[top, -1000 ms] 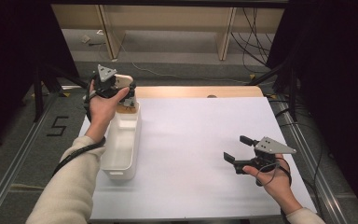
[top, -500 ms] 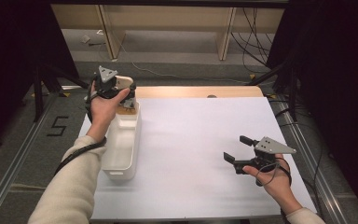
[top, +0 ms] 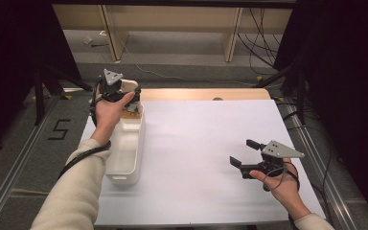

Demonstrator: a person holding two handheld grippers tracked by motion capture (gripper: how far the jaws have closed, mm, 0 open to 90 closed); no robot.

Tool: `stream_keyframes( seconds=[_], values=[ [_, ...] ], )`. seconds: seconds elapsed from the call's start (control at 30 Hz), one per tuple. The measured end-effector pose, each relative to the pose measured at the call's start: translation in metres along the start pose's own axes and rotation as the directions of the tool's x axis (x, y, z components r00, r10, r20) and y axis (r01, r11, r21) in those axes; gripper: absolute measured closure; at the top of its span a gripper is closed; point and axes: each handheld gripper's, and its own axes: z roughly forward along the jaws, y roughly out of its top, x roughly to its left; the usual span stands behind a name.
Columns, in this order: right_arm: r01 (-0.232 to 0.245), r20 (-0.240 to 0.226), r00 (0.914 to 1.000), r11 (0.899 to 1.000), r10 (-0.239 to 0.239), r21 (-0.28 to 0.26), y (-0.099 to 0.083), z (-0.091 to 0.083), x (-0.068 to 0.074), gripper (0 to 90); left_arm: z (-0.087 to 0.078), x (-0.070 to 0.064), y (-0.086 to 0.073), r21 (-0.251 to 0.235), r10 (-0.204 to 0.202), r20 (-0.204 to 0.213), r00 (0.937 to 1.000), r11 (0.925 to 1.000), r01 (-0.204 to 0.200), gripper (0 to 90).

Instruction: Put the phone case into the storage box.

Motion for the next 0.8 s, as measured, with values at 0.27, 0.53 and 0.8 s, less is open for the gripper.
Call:
stream_keyframes(
  seconds=[0.27,0.53,0.8],
  values=[
    [-0.004,-0.002,1.0000,1.000,0.004,0.000,-0.0002,0.0004,0.0000,9.0,0.0041,0.0006,-0.0037,0.014,-0.001,-0.005,1.0000,0.9999,0.001,10.3],
    [-0.005,-0.003,1.0000,1.000,0.005,0.001,0.0000,0.0001,-0.0001,9.0,0.0059,0.0012,-0.0050,0.021,-0.002,-0.008,1.0000,0.9998,0.003,10.2],
    [-0.005,-0.001,1.0000,1.000,0.005,-0.003,0.0004,-0.0003,-0.0001,9.0,0.0067,0.0023,-0.0051,0.026,-0.007,-0.010,0.9999,0.9996,0.007,10.2]
  ],
)
